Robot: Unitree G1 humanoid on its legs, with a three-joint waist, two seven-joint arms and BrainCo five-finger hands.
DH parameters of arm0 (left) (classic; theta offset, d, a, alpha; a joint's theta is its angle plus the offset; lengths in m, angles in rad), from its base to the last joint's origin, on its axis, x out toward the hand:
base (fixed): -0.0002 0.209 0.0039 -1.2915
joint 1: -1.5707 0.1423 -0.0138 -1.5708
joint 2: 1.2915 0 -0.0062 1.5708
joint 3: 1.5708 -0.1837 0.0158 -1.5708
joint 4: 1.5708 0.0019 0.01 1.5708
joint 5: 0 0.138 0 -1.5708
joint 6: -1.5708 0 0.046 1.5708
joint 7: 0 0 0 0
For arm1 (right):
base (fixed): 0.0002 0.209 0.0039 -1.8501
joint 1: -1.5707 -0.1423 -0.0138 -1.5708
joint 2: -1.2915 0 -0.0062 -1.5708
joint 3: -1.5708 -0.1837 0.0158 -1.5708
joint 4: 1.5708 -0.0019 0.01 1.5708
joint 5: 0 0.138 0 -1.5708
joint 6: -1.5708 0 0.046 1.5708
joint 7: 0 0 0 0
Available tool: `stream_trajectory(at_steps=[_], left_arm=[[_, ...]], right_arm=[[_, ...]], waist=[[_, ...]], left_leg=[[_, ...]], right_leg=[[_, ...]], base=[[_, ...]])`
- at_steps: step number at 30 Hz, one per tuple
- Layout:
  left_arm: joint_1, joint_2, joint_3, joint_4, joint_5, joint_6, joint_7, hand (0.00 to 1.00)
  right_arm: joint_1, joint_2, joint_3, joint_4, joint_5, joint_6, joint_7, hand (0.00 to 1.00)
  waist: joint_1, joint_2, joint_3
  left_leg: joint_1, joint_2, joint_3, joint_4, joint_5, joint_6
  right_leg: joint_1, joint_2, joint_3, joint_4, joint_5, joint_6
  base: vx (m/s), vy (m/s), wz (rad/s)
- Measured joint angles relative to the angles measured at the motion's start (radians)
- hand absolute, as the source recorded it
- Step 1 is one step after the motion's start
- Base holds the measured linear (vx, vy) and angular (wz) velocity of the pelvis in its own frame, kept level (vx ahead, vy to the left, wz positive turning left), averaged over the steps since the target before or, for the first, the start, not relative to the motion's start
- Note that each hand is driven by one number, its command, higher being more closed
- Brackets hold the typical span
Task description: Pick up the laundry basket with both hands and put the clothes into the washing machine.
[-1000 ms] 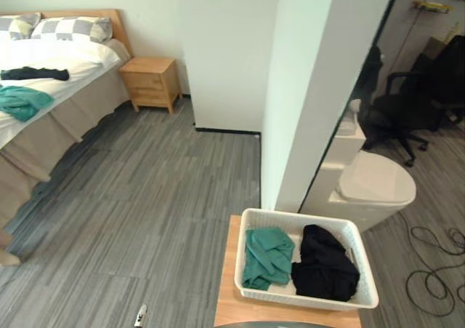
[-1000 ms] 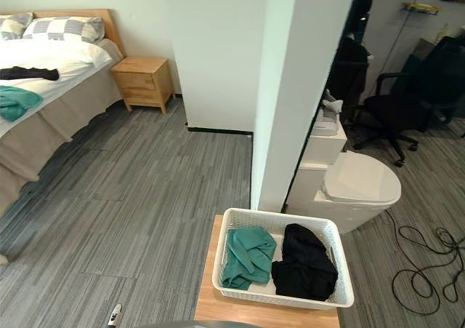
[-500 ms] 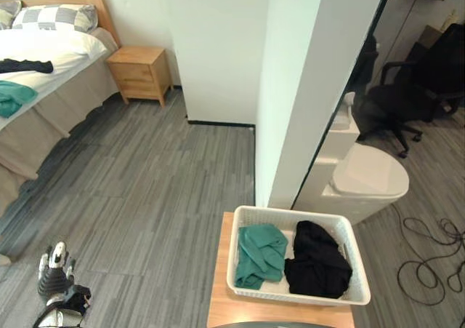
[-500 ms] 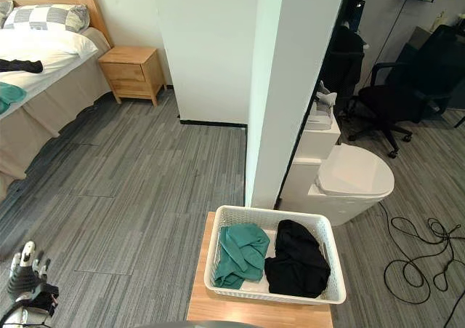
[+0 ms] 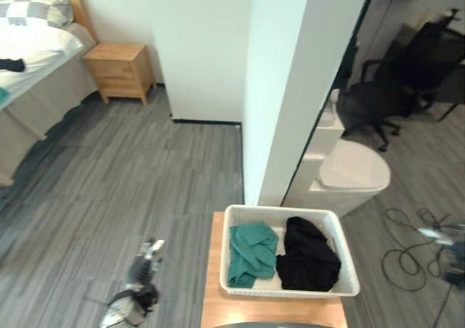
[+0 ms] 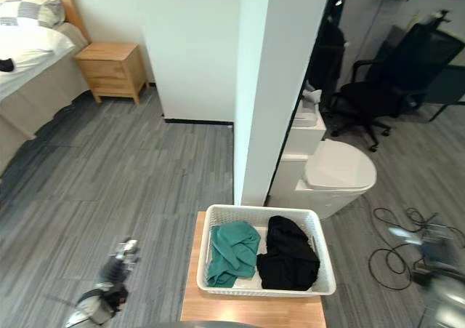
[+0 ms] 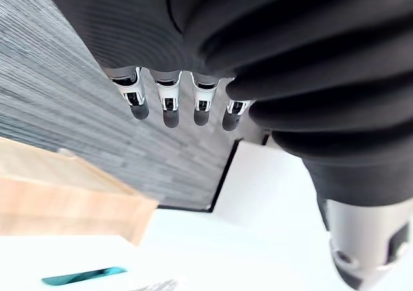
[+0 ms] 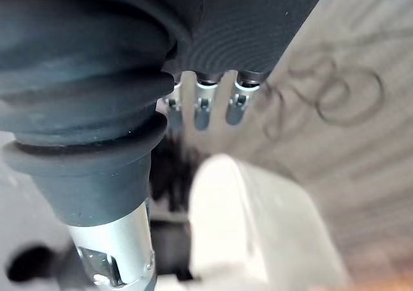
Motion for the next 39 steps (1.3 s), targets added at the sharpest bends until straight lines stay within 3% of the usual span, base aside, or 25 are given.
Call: stream_trajectory(at_steps=[2, 4, 6, 7, 9, 11, 13, 19, 23, 29, 39], left_arm=[[-0.016, -0.002, -0.093, -0.001, 0.063, 0.018, -0.012, 0.00], [-0.014, 0.002, -0.130, 0.000, 0.104, 0.037, -0.014, 0.00], [-0.027, 0.007, -0.173, -0.001, 0.136, 0.048, -0.028, 0.00], [-0.078, 0.024, -0.268, 0.003, 0.166, 0.061, -0.043, 0.00], [-0.110, 0.026, -0.319, 0.006, 0.178, 0.062, -0.057, 0.00], [-0.150, 0.030, -0.371, 0.007, 0.198, 0.062, -0.072, 0.00], [-0.171, 0.034, -0.396, 0.013, 0.203, 0.064, -0.072, 0.00], [-0.244, 0.031, -0.412, 0.011, 0.287, 0.065, -0.037, 0.00], [-0.245, 0.028, -0.411, 0.009, 0.360, 0.060, -0.007, 0.00], [-0.253, 0.015, -0.400, -0.015, 0.474, 0.060, 0.029, 0.00], [-0.321, -0.017, -0.399, 0.005, 0.585, 0.061, 0.064, 0.00]], right_arm=[[-0.039, 0.001, 0.191, -0.094, -0.035, 0.020, 0.014, 0.00], [-0.047, -0.001, 0.336, -0.241, -0.072, 0.045, 0.059, 0.00], [-0.063, -0.001, 0.423, -0.278, -0.099, 0.065, 0.094, 0.00], [-0.073, -0.001, 0.496, -0.263, -0.108, 0.081, 0.113, 0.00], [-0.077, 0.001, 0.539, -0.232, -0.108, 0.086, 0.130, 0.00], [-0.100, 0.024, 0.599, -0.173, -0.111, 0.089, 0.147, 0.00], [-0.113, 0.045, 0.609, -0.151, -0.123, 0.089, 0.148, 0.00], [-0.125, 0.056, 0.588, -0.141, -0.188, 0.096, 0.117, 0.00], [-0.124, 0.075, 0.487, -0.219, -0.200, 0.097, 0.066, 0.00], [-0.050, 0.088, 0.335, -0.496, -0.203, 0.070, 0.033, 0.00], [0.056, 0.129, 0.199, -0.660, -0.202, 0.062, -0.005, 0.00]], waist=[[0.021, 0.052, 0.027], [0.030, 0.086, 0.041], [0.032, 0.084, 0.043], [0.029, 0.064, 0.058], [0.027, 0.057, 0.062], [0.018, 0.025, 0.088], [0.010, 0.022, 0.097], [-0.014, 0.073, 0.140], [-0.022, 0.065, 0.147], [-0.036, 0.051, 0.161], [-0.049, 0.039, 0.171]], left_leg=[[-0.026, -0.004, -0.020, 0.004, 0.004, 0.005], [-0.036, 0.000, -0.034, 0.016, 0.005, 0.004], [-0.037, 0.006, -0.051, 0.017, 0.007, 0.001], [-0.036, 0.006, -0.074, 0.022, 0.008, 0.000], [-0.036, 0.006, -0.084, 0.024, 0.008, 0.000], [-0.036, 0.004, -0.088, 0.019, 0.018, 0.004], [-0.037, 0.001, -0.091, 0.002, 0.031, 0.006], [-0.054, -0.005, -0.118, -0.025, 0.067, 0.012], [-0.056, -0.002, -0.114, -0.025, 0.067, 0.012], [-0.058, 0.000, -0.090, -0.025, 0.067, 0.012], [-0.057, 0.007, -0.064, -0.025, 0.066, 0.011]], right_leg=[[-0.011, -0.004, -0.010, 0.005, -0.001, -0.002], [-0.011, 0.001, -0.012, 0.003, -0.001, -0.002], [-0.007, 0.009, -0.011, 0.001, 0.000, -0.003], [0.004, 0.010, -0.022, 0.001, 0.000, -0.003], [0.007, 0.008, -0.027, 0.007, 0.000, -0.003], [0.003, 0.006, -0.030, 0.010, 0.000, -0.003], [-0.007, 0.006, -0.033, 0.010, 0.003, -0.007], [-0.018, 0.004, -0.053, 0.002, 0.017, -0.007], [-0.015, 0.012, -0.049, -0.017, 0.030, -0.010], [-0.023, 0.013, -0.017, -0.025, 0.039, -0.010], [-0.048, 0.018, 0.021, -0.010, 0.039, -0.011]], base=[[-0.02, 0.003, 0.32], [0.04, -0.025, 0.07], [0.04, -0.051, -0.02], [-0.01, -0.037, 0.15], [-0.04, -0.009, 0.15], [-0.09, 0.014, 0.07], [-0.08, 0.011, 0.05], [-0.04, 0.006, 0.12], [0.00, -0.009, -0.04], [0.00, -0.002, -0.11], [-0.02, -0.007, -0.08]])
